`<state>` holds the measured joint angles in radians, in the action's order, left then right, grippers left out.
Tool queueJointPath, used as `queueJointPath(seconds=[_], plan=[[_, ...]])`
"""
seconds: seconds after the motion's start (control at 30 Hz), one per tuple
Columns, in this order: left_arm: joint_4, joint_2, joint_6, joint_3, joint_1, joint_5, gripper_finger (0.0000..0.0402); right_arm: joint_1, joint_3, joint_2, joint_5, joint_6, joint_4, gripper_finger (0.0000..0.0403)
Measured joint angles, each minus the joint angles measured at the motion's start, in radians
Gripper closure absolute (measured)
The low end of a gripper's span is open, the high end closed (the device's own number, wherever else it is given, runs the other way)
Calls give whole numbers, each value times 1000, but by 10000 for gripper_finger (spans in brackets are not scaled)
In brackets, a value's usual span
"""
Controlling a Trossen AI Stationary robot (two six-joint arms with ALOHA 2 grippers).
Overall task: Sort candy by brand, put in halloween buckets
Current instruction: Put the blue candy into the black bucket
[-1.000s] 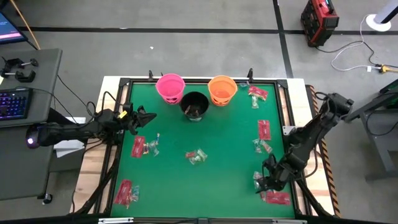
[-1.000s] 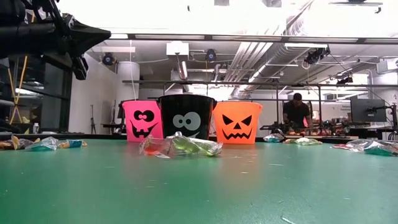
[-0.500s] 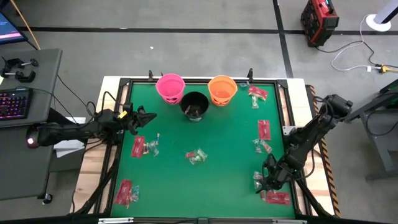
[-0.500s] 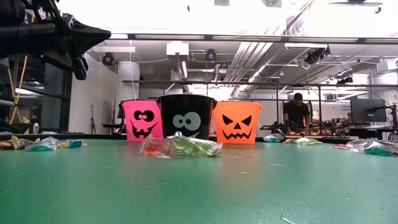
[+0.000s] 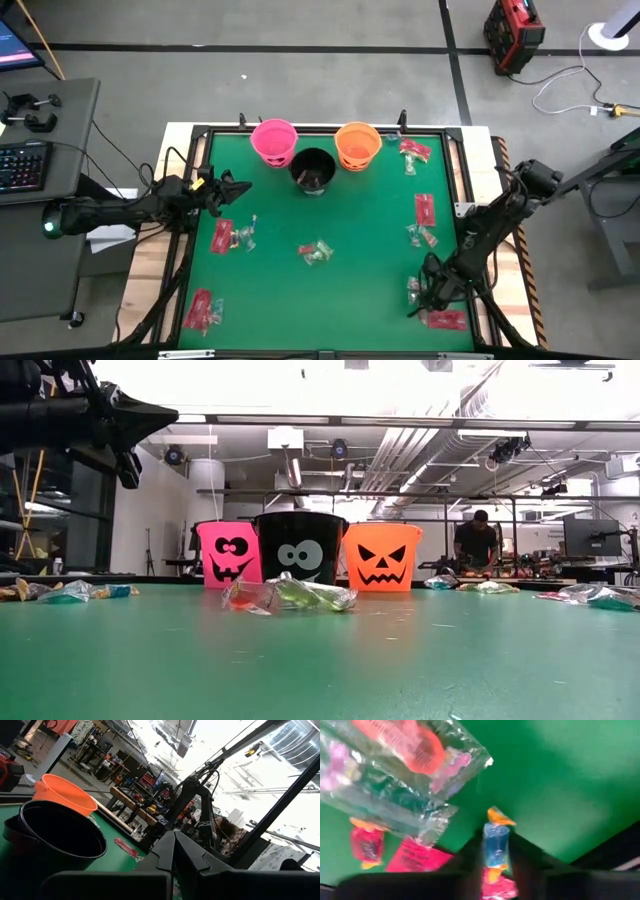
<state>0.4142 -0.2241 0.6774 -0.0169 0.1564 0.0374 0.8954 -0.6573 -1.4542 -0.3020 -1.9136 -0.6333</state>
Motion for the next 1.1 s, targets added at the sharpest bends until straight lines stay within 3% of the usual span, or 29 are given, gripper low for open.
queueJointPath(seconds=[0.07, 0.17, 0.27, 0.37, 0.47, 0.53, 0.73, 0.9, 1.1], plan=[[0, 0, 0, 0, 0, 0, 401, -10, -41, 3, 22, 61, -72, 380], [0, 0, 0, 0, 0, 0, 401, -39, -121, 29, 24, 128, -135, 370], [0, 0, 0, 0, 0, 0, 401, -75, -214, 70, 81, 182, -280, 386], [-3, 0, 0, 0, 0, 0, 401, -127, -315, 119, 217, 243, -414, 388], [-3, 0, 0, 0, 0, 0, 401, -194, -377, 158, 420, 342, -425, 384], [-3, 0, 0, 0, 0, 0, 401, -265, -389, 171, 494, 437, -357, 386], [-3, 0, 0, 0, 0, 0, 401, -514, -362, 99, 506, 795, -83, 388], [-4, 0, 0, 0, 0, 0, 401, -731, -359, 18, 535, 1050, 325, 384], [-7, 0, 0, 0, 0, 0, 401, -954, -360, -85, 554, 1181, 723, 376]])
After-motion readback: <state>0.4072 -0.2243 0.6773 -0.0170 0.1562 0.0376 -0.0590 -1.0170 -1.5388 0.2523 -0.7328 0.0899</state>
